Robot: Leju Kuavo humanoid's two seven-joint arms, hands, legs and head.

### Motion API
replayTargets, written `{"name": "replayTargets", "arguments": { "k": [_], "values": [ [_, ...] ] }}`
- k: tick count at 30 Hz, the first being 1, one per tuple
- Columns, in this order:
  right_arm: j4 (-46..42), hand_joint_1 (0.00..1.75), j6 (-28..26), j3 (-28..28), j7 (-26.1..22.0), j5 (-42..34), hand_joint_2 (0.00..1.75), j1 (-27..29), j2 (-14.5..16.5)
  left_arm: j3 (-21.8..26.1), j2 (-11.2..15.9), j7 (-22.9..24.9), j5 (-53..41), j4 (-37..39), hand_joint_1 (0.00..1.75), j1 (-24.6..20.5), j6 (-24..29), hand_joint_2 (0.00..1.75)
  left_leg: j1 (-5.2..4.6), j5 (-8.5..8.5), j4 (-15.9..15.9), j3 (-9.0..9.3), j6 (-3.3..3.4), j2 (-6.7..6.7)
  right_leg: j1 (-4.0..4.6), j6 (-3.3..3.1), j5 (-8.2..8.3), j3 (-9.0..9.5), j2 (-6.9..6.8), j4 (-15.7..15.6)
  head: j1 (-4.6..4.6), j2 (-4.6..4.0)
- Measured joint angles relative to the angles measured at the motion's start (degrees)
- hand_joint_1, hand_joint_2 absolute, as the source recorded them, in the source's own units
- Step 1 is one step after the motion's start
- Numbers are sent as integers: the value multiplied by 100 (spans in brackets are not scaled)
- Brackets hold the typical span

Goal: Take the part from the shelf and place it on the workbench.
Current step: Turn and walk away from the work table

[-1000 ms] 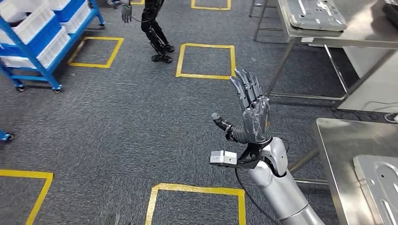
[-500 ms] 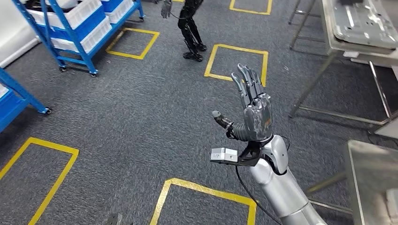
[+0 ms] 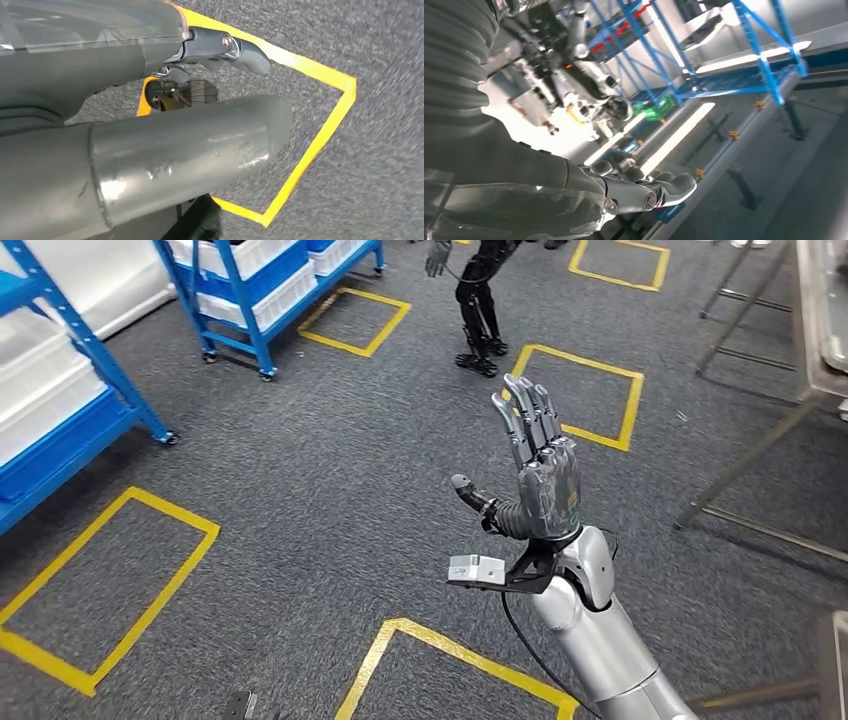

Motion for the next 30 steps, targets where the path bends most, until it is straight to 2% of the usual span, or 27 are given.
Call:
{"name": "replayTargets", "arguments": {
  "k": [1,2,3,4,6,7,8,9,10,11,12,13,15,16,17,18,19,20,21,23,24,25,26,27,28,29,30],
  "values": [
    [-1,0,5,0,0,2,175,-6,0,0,-3,0,0,0,0,-8,1,0,10,12,0,-25,-34,-58,0,-7,18,49,91,-134,0,0],
    [-2,0,13,0,0,8,175,-10,0,0,-6,1,0,0,0,-14,2,0,19,33,-10,-46,-77,-123,7,-14,6,65,87,-170,0,0],
    [-3,0,20,0,1,14,175,-17,3,0,-6,1,-1,0,0,-14,4,0,28,51,-34,-62,-120,-186,3,-33,12,78,23,-200,1,0],
    [-3,0,27,0,2,21,175,-25,9,0,-6,-1,-1,0,0,-9,8,0,25,46,-27,-72,-151,-166,-3,-62,29,106,-48,-244,1,0],
    [-4,0,31,0,4,34,175,-38,20,0,-5,-4,-2,0,0,-12,17,0,4,-122,237,-196,-191,95,-18,-126,62,175,-220,-334,-12,0],
    [-4,0,31,0,5,40,175,-41,21,0,-5,-5,-1,0,0,-23,20,0,4,-285,538,-333,-200,285,-4,-145,65,199,-312,-354,-18,0],
    [-4,0,31,0,5,46,175,-40,20,0,-6,-6,-1,0,0,-36,22,0,8,-463,904,-510,-214,414,9,-160,60,207,-401,-358,-25,0],
    [-2,0,31,0,6,52,175,-37,19,0,-7,-7,-2,0,0,-44,22,0,14,-597,1246,-675,-228,481,20,-168,52,208,-496,-354,-24,0],
    [0,0,31,0,7,55,175,-34,17,0,-8,-7,-1,0,0,-42,22,0,17,-645,1452,-772,-237,517,27,-172,43,207,-586,-349,-25,0],
    [1,0,31,0,7,58,175,-32,17,0,-9,-7,-1,0,0,-34,24,0,18,-592,1454,-762,-240,539,30,-171,33,208,-668,-343,-25,0],
    [1,0,29,0,7,61,175,-31,17,0,-9,-7,0,0,0,-26,29,0,18,-456,1257,-648,-237,564,32,-165,21,212,-742,-336,-25,0],
    [1,0,28,0,7,61,175,-31,18,0,-9,-8,1,0,0,-20,37,0,14,-271,879,-431,-225,632,32,-153,4,222,-810,-327,-25,0],
    [0,0,25,0,8,61,175,-30,17,0,-8,-12,3,0,0,-25,50,0,-34,-61,187,-43,-177,827,61,-106,-40,238,-918,-301,-21,0],
    [1,0,23,0,9,61,175,-28,16,1,-7,-15,4,0,0,-25,52,0,-59,-28,-5,58,-145,886,75,-81,-57,247,-970,-293,-19,0],
    [1,0,22,0,10,61,175,-26,16,1,-6,-17,6,0,0,-21,54,0,-84,-46,-55,73,-115,884,89,-55,-67,254,-1016,-292,-15,0],
    [1,0,21,0,10,61,175,-24,16,2,-3,-19,8,0,0,-11,55,0,-84,-33,-66,64,-78,818,87,-30,-72,267,-1069,-297,-12,0],
    [1,0,20,0,11,61,175,-23,17,3,1,-21,9,-1,0,5,58,0,-79,-21,-86,70,-44,756,73,4,-94,277,-1054,-287,-12,0],
    [-1,0,18,0,12,61,175,-22,17,3,4,-24,9,-1,0,15,62,0,-69,-7,-110,81,-10,701,57,35,-145,266,-963,-237,-12,0],
    [-3,0,16,0,13,60,175,-21,17,4,7,-27,9,-2,0,18,67,0,-56,10,-134,92,27,649,41,60,-262,195,-815,-68,-12,0],
    [-1,0,14,0,13,58,175,1,15,6,8,-34,12,-2,0,7,72,0,-46,26,-148,99,71,541,25,80,-600,-132,-515,588,-10,0],
    [5,0,15,0,13,58,175,20,14,7,8,-36,14,-2,0,1,72,0,-51,28,-145,96,82,475,25,82,-746,-340,-452,974,-10,0],
    [14,0,15,0,13,57,175,41,14,7,8,-38,15,-2,0,3,73,0,-56,28,-142,96,85,401,26,79,-790,-493,-432,1227,-10,0],
    [23,0,16,0,13,56,175,56,13,7,8,-42,17,-2,0,8,75,0,-60,27,-137,96,85,325,27,69,-717,-556,-422,1277,-10,0],
    [30,0,15,0,13,54,175,65,13,8,9,-48,19,-2,0,14,78,0,-62,26,-131,98,83,245,27,51,-542,-512,-401,1109,-10,0],
    [33,0,14,0,13,50,175,69,13,9,9,-56,20,-2,0,18,82,0,-62,25,-126,103,81,167,27,26,-303,-374,-345,760,-10,0],
    [34,0,10,0,13,45,175,72,13,10,7,-63,20,-2,0,19,85,0,-63,24,-121,103,74,97,27,-5,-109,-203,-221,364,-11,0],
    [35,0,5,0,13,38,175,75,13,11,4,-68,19,-1,0,18,88,0,-63,24,-111,96,61,32,27,-28,25,-60,-108,30,-10,0]
  ]
}}
